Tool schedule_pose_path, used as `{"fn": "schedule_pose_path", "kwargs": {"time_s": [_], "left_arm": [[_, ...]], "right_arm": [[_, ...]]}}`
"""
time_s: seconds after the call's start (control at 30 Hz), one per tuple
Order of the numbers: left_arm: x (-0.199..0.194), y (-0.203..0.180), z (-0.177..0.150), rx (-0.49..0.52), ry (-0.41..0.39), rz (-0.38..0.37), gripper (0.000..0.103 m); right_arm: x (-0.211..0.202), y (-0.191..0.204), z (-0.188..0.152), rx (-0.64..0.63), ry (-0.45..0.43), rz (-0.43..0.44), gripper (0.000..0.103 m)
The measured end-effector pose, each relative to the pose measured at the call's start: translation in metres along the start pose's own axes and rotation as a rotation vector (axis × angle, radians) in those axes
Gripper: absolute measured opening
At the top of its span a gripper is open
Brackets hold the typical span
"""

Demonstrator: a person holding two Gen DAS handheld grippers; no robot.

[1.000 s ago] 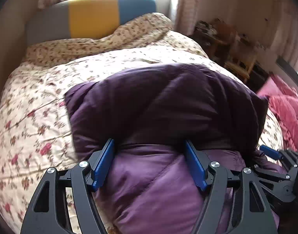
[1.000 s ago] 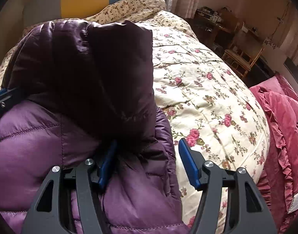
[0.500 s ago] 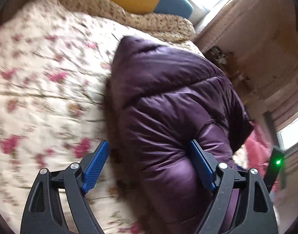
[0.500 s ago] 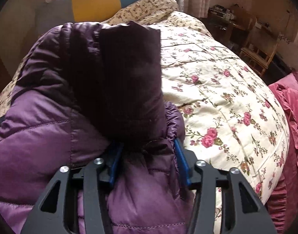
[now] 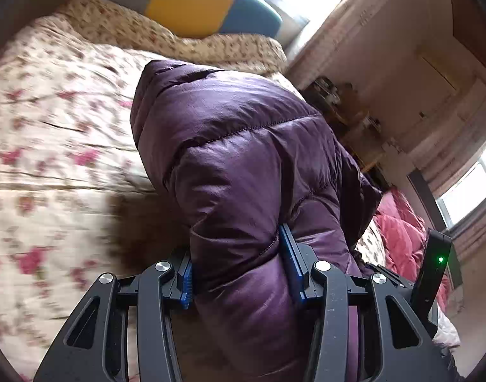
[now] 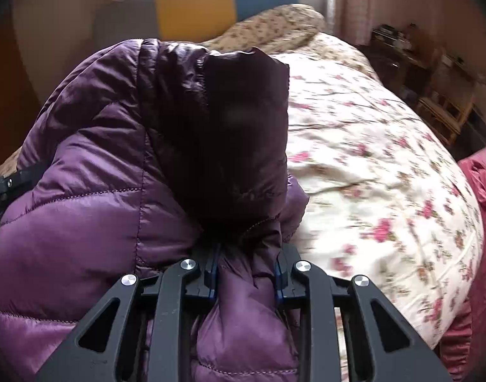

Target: Fold large clothes

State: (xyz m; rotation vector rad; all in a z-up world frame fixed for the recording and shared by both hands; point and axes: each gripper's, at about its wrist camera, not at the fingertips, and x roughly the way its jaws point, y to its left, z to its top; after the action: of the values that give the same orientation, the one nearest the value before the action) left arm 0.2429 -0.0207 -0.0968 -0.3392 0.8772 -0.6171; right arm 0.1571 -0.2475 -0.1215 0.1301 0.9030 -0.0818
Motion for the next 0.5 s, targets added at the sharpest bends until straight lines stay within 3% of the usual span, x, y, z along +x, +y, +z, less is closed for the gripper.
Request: {"fn": "schedule_pose_path", "kwargs": {"time_s": [0.5], "left_arm": [[-0.161, 0.09, -0.031, -0.109, -0.188, 0.217, 0.046]], "right_arm": [[-0.008, 0.188, -0.014, -0.254, -0.014, 0.192, 0.021]]}}
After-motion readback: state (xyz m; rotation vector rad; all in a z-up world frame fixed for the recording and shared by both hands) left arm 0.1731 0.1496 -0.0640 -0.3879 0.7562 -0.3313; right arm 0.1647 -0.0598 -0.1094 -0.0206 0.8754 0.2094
